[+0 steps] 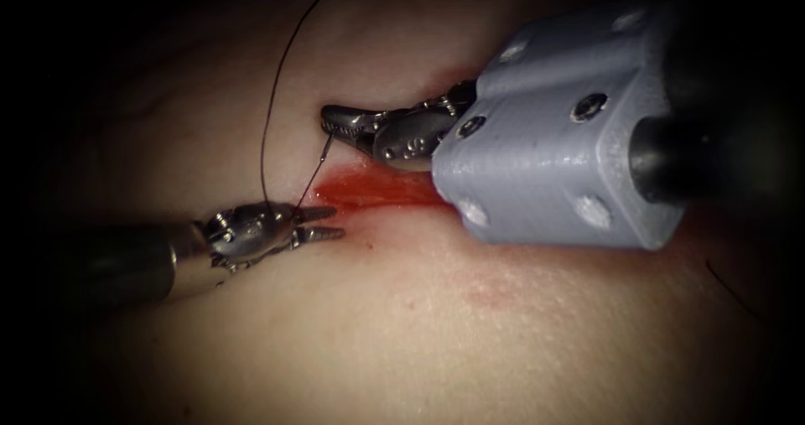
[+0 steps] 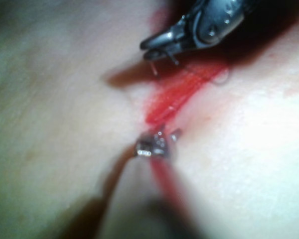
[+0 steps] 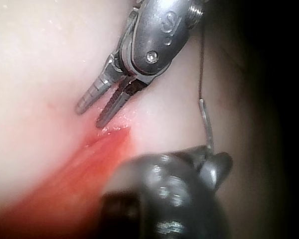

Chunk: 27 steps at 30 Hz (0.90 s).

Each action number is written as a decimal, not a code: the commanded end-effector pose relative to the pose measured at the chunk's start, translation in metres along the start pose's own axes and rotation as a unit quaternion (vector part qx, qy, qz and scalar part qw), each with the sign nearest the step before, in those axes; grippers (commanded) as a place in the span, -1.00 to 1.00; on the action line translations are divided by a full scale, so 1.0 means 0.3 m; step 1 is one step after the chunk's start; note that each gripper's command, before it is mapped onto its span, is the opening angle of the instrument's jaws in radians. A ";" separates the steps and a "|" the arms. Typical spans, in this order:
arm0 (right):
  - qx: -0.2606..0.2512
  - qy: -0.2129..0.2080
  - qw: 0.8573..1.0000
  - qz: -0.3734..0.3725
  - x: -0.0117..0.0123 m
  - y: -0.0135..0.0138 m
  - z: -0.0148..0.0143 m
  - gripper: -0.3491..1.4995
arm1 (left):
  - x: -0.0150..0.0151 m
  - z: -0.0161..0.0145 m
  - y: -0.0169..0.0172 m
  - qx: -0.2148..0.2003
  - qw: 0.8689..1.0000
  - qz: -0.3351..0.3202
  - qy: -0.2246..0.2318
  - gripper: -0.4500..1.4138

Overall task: Wound Closure
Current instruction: Use the right gripper to pass the needle through the top of the cut.

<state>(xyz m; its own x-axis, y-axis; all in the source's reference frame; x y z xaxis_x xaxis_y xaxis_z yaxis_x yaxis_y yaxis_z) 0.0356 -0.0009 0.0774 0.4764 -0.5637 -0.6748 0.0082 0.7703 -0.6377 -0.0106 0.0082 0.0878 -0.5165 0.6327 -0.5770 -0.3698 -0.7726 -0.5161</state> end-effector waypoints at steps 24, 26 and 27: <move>-0.019 -0.002 0.999 0.048 0.0030 0.0092 0.0014 -1.00 | 0.000 0.004 0.001 0.000 1.000 -0.004 0.001 -0.57; -0.022 -0.003 0.999 0.049 0.0045 0.0118 0.0020 -1.00 | 0.000 0.004 0.001 -0.001 1.000 -0.005 0.001 -0.57; -0.022 -0.001 0.999 0.046 0.0050 0.0117 0.0029 -1.00 | 0.000 0.004 0.002 -0.002 1.000 -0.005 -0.001 -0.57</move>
<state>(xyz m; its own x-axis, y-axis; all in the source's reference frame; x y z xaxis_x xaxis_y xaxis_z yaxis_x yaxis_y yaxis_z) 0.0364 0.0014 0.0738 0.4784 -0.4881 -0.7300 -0.0753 0.8054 -0.5879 -0.0111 0.0081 0.0877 -0.5141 0.6409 -0.5700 -0.3755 -0.7657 -0.5223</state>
